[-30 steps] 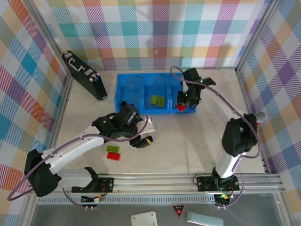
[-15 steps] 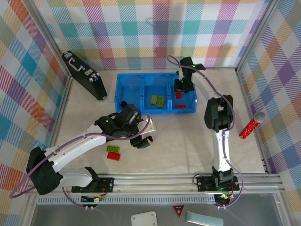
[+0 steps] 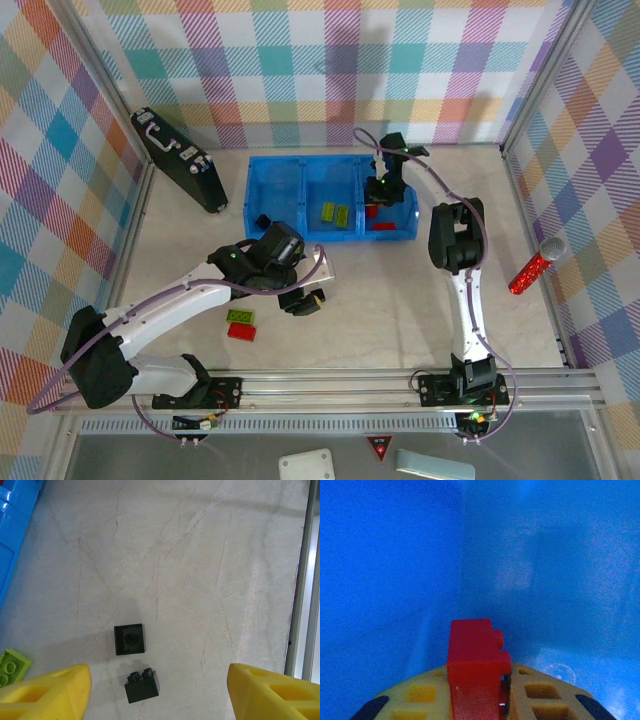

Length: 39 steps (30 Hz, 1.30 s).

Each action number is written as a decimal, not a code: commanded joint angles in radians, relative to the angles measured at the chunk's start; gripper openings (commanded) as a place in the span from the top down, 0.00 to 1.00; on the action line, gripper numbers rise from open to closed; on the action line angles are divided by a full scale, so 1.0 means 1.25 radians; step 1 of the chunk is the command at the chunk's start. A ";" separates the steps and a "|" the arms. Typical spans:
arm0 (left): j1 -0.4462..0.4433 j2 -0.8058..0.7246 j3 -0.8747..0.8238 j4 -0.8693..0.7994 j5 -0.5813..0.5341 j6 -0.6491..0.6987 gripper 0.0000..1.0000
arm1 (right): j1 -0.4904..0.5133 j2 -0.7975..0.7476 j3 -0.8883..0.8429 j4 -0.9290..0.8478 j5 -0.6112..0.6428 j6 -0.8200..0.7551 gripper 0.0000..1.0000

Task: Sort the legos into containers by color
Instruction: Place the lego in the container, then move the lego to the bottom-center of the table.

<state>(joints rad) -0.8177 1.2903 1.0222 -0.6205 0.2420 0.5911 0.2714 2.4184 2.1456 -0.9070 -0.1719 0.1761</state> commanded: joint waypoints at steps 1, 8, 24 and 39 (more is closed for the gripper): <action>-0.004 -0.001 -0.005 0.015 -0.002 -0.010 0.28 | -0.004 0.017 -0.008 0.016 -0.035 0.018 0.76; -0.005 0.005 -0.001 0.018 -0.005 -0.012 0.29 | -0.004 -0.023 -0.012 0.005 -0.045 0.036 0.67; -0.004 0.003 0.045 -0.039 -0.027 -0.068 0.28 | -0.004 -0.200 -0.125 0.011 -0.076 0.074 0.64; -0.001 0.025 0.165 -0.207 -0.133 -0.338 0.29 | -0.001 -0.465 -0.458 0.131 -0.104 0.122 0.64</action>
<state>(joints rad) -0.8177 1.3083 1.1973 -0.7837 0.1295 0.2951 0.2630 1.9041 1.6253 -0.7887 -0.2817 0.3042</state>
